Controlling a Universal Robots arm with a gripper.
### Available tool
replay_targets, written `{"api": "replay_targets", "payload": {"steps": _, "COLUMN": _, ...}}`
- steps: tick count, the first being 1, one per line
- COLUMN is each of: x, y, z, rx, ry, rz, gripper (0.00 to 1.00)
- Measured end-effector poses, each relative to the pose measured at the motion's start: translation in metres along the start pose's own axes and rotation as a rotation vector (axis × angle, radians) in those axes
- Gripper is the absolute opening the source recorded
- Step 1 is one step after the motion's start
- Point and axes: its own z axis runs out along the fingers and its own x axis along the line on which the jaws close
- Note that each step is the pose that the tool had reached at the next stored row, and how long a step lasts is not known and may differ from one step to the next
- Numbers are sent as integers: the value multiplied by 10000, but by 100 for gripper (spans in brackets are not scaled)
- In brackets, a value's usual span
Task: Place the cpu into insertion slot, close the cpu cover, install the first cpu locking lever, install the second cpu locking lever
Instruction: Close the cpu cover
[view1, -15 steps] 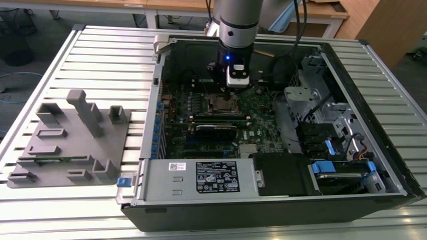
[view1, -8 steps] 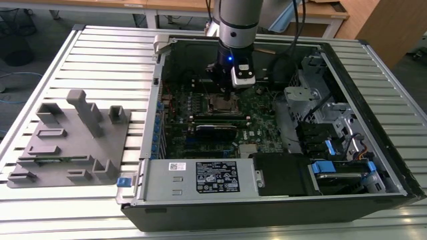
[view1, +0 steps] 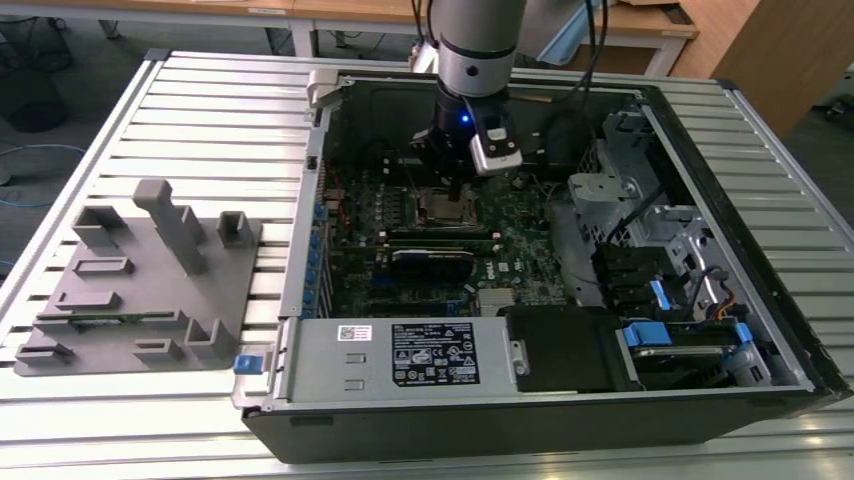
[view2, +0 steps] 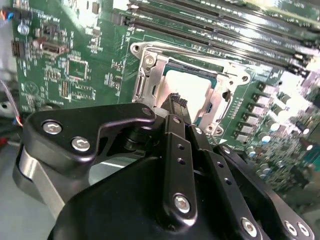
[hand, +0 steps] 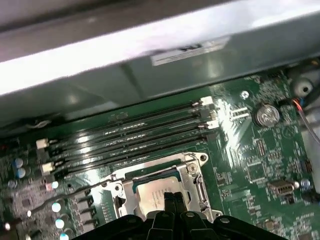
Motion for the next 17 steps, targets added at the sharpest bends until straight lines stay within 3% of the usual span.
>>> {"api": "replay_targets", "payload": {"steps": 13, "x": 0, "y": 0, "z": 12, "rx": -73, "ry": 35, "rz": -2443, "gripper": 11}}
{"api": "replay_targets", "payload": {"steps": 17, "x": 0, "y": 0, "z": 12, "rx": -76, "ry": 35, "rz": -2488, "gripper": 11}}
